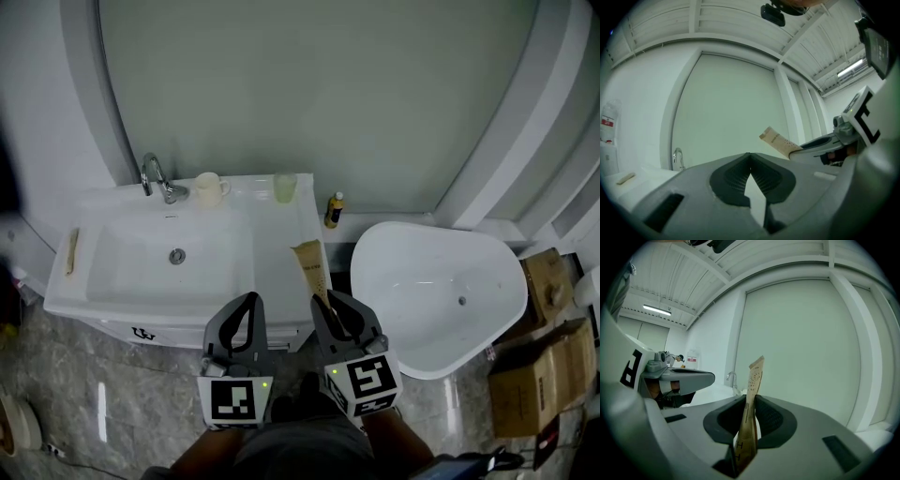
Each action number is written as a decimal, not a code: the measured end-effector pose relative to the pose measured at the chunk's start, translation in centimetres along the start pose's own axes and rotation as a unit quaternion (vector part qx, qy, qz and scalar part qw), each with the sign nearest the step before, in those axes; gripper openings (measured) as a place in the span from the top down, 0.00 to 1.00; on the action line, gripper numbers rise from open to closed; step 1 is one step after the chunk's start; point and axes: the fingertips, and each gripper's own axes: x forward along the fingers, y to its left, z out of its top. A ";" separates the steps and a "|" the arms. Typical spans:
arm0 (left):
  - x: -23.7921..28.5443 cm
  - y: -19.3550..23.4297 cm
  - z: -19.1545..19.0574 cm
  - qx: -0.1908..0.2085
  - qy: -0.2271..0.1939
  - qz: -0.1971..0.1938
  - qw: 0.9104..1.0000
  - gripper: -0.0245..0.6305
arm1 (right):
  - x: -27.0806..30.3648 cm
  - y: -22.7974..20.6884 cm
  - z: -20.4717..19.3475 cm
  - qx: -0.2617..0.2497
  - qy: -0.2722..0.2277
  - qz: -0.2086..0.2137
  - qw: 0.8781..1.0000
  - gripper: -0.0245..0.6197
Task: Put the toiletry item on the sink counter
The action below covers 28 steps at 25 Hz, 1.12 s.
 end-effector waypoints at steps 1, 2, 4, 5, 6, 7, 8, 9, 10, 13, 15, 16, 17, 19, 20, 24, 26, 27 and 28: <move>0.3 -0.1 -0.4 -0.005 0.006 -0.001 1.000 0.95 | 0.2 -0.2 -0.4 0.004 0.003 0.000 1.000 0.87; 0.6 -0.2 -0.7 -0.008 0.010 -0.002 1.000 0.95 | 0.4 -0.4 -0.8 0.008 0.007 0.000 1.000 0.87; 1.4 -0.2 -1.2 -0.009 0.017 -0.003 1.000 0.95 | 1.1 -0.8 -1.4 0.014 0.014 0.002 1.000 0.87; 2.0 -0.1 -1.5 -0.008 0.021 -0.003 1.000 0.95 | 1.5 -1.1 -1.7 0.017 0.016 0.003 1.000 0.87; 2.6 0.0 -1.8 -0.007 0.025 -0.003 1.000 0.95 | 2.0 -1.4 -1.9 0.019 0.018 0.004 1.000 0.87; 3.2 0.0 -2.0 -0.007 0.029 -0.003 1.000 0.95 | 2.6 -1.8 -2.0 0.022 0.019 0.005 1.000 0.87; 3.9 0.1 -2.3 -0.004 0.032 -0.003 0.999 0.95 | 3.1 -2.2 -2.2 0.024 0.019 0.005 1.000 0.87; 4.5 0.1 -2.5 -0.002 0.036 -0.005 0.999 0.95 | 3.6 -2.6 -2.4 0.028 0.019 0.006 0.999 0.87; 5.1 0.0 -2.9 -0.001 0.041 -0.006 0.999 0.95 | 4.1 -3.0 -2.6 0.031 0.021 0.007 0.999 0.87; 7.1 0.0 -4.1 -0.010 0.058 -0.004 0.998 0.95 | 5.7 -4.1 -3.6 0.039 0.032 0.013 0.999 0.87; 8.5 0.1 -4.9 -0.010 0.069 -0.003 0.998 0.95 | 6.8 -5.0 -4.3 0.046 0.040 0.017 0.998 0.87; 9.3 0.1 -5.2 -0.009 0.074 -0.003 0.997 0.95 | 7.4 -5.5 -4.6 0.048 0.043 0.018 0.998 0.87; 10.1 0.1 -5.5 -0.009 0.079 -0.002 0.997 0.95 | 8.0 -6.1 -4.9 0.051 0.045 0.020 0.997 0.87; 11.7 0.2 -5.9 -0.007 0.086 0.000 0.996 0.95 | 9.3 -7.2 -5.3 0.054 0.048 0.024 0.997 0.87; 12.6 0.3 -6.0 -0.005 0.088 0.001 0.996 0.95 | 10.1 -7.8 -5.4 0.056 0.050 0.027 0.997 0.87; 16.0 1.4 -5.7 0.002 0.089 0.013 0.996 0.95 | 13.3 -9.7 -4.8 0.061 0.045 0.042 0.996 0.87; 17.4 1.9 -5.1 0.007 0.086 0.021 0.996 0.95 | 14.7 -10.6 -4.0 0.060 0.039 0.049 0.996 0.87; 18.0 2.1 -4.8 0.010 0.083 0.025 0.996 0.95 | 15.3 -11.1 -3.6 0.059 0.034 0.052 0.996 0.87; 18.6 2.3 -4.4 0.012 0.079 0.029 0.996 0.95 | 15.8 -11.5 -3.1 0.058 0.030 0.055 0.996 0.87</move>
